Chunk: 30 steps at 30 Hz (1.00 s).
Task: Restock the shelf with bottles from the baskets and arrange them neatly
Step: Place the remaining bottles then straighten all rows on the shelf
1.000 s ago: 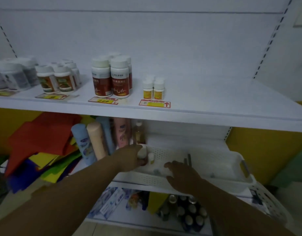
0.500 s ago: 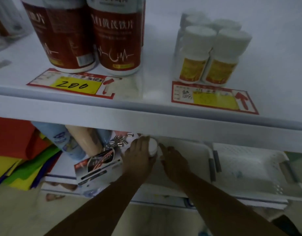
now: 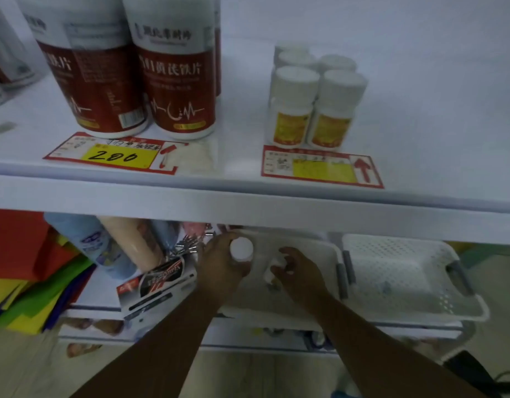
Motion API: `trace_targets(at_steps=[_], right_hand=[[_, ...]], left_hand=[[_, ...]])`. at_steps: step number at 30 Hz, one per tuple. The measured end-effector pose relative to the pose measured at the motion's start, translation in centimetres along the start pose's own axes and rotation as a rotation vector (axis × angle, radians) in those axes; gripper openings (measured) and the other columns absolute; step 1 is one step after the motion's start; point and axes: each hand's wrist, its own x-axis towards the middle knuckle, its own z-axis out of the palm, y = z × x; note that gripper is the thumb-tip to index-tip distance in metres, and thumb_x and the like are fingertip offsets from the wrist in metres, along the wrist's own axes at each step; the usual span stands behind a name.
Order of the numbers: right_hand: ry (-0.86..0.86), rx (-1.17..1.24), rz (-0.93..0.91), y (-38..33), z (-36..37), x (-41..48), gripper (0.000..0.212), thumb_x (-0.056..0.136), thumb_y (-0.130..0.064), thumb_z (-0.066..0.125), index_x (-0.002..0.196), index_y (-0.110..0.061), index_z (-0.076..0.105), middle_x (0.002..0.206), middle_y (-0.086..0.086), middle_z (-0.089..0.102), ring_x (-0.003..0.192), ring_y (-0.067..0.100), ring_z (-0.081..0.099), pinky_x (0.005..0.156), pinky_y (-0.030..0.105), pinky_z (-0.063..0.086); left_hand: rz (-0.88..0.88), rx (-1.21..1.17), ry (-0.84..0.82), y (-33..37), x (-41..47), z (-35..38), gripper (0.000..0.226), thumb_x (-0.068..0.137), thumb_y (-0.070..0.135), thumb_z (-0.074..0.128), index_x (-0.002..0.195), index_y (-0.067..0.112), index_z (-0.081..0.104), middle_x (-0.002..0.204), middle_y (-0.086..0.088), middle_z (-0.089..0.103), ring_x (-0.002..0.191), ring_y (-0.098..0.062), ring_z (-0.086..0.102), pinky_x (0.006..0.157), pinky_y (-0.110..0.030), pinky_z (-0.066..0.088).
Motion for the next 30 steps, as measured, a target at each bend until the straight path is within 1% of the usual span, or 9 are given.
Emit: trace_targets(at_steps=[4, 6, 11, 15, 17, 19, 21, 26, 30], right_hand=[[0.038, 0.359, 0.081, -0.7, -4.0, -3.4, 0.010, 0.079, -0.036, 0.071, 0.082, -0.027, 0.068, 0.075, -0.013, 0.067, 0.079, 0.013, 0.064, 0.073, 0.028, 0.053], [0.009, 0.600, 0.081, -1.6, -5.9, -6.2, 0.012, 0.079, -0.031, 0.072, 0.069, -0.025, 0.071, 0.073, -0.006, 0.072, 0.083, 0.017, 0.068, 0.078, 0.030, 0.055], [-0.044, 0.992, -0.013, -4.6, -9.6, -13.6, 0.030, 0.067, -0.028, 0.075, 0.090, -0.010, 0.067, 0.088, 0.008, 0.073, 0.083, 0.020, 0.068, 0.074, 0.032, 0.054], [-0.057, 1.052, -0.153, -8.9, -12.8, -18.2, 0.011, 0.090, -0.020, 0.058, 0.094, -0.012, 0.065, 0.078, 0.005, 0.068, 0.074, 0.015, 0.064, 0.068, 0.030, 0.054], [-0.028, 0.967, -0.264, -10.7, -14.3, -20.3, 0.010, 0.090, -0.016, 0.058, 0.099, -0.016, 0.063, 0.080, -0.004, 0.065, 0.073, 0.001, 0.064, 0.064, 0.016, 0.052], [0.049, 0.721, -0.397, -12.0, -15.3, -21.7, 0.026, 0.090, -0.014, 0.060, 0.111, -0.028, 0.059, 0.084, -0.022, 0.058, 0.075, -0.021, 0.056, 0.060, -0.001, 0.041], [0.032, 0.769, -0.450, -13.2, -16.2, -23.0, 0.028, 0.094, -0.019, 0.052, 0.120, -0.030, 0.057, 0.084, -0.026, 0.057, 0.077, -0.028, 0.050, 0.062, -0.005, 0.037], [-0.169, 0.852, -0.536, -15.5, -16.7, -23.9, 0.023, 0.087, -0.023, 0.057, 0.106, -0.017, 0.068, 0.101, 0.004, 0.074, 0.095, 0.020, 0.070, 0.080, 0.036, 0.055], [-0.066, 0.830, -0.617, -17.8, -17.6, -21.9, 0.042, 0.069, -0.038, 0.065, 0.104, -0.017, 0.068, 0.100, 0.000, 0.075, 0.092, 0.017, 0.071, 0.073, 0.026, 0.057]], left_hand=[[-0.107, -0.495, -0.066, 4.2, -2.8, -2.3, 0.051, 0.058, -0.012, 0.080, 0.089, 0.022, 0.057, 0.095, 0.011, 0.060, 0.088, 0.002, 0.058, 0.080, -0.022, 0.051], [-0.149, -0.590, -0.153, 6.0, -4.8, -3.7, 0.048, 0.060, -0.006, 0.081, 0.089, 0.025, 0.060, 0.097, 0.007, 0.062, 0.090, -0.006, 0.059, 0.076, -0.020, 0.052], [-0.246, -1.044, -0.263, 12.0, -10.9, -6.9, 0.039, 0.065, 0.012, 0.070, 0.103, 0.022, 0.068, 0.107, -0.009, 0.071, 0.098, -0.026, 0.067, 0.081, -0.040, 0.055], [-0.083, -1.113, -0.243, 17.5, -14.2, -9.9, 0.029, 0.066, 0.024, 0.066, 0.093, 0.024, 0.076, 0.099, -0.006, 0.075, 0.091, -0.019, 0.071, 0.073, -0.029, 0.058], [-0.016, -1.105, -0.202, 19.5, -15.4, -11.6, 0.031, 0.068, 0.025, 0.065, 0.097, 0.021, 0.074, 0.101, -0.007, 0.075, 0.092, -0.020, 0.071, 0.072, -0.027, 0.057], [0.025, -1.103, -0.156, 21.1, -16.4, -13.1, 0.035, 0.070, 0.027, 0.064, 0.103, 0.016, 0.071, 0.104, -0.010, 0.074, 0.095, -0.023, 0.070, 0.075, -0.029, 0.058], [0.056, -1.102, -0.127, 22.0, -17.1, -14.1, 0.037, 0.074, 0.030, 0.061, 0.106, 0.014, 0.069, 0.108, -0.012, 0.072, 0.098, -0.025, 0.069, 0.079, -0.032, 0.058], [0.099, -1.137, -0.114, 22.6, -17.2, -15.8, 0.033, 0.077, 0.036, 0.061, 0.106, 0.025, 0.070, 0.111, -0.005, 0.072, 0.102, -0.022, 0.069, 0.075, -0.032, 0.058], [0.101, -1.181, -0.081, 22.7, -14.5, -17.3, 0.036, 0.071, 0.038, 0.064, 0.104, 0.025, 0.071, 0.108, -0.004, 0.073, 0.097, -0.020, 0.070, 0.073, -0.033, 0.058]])
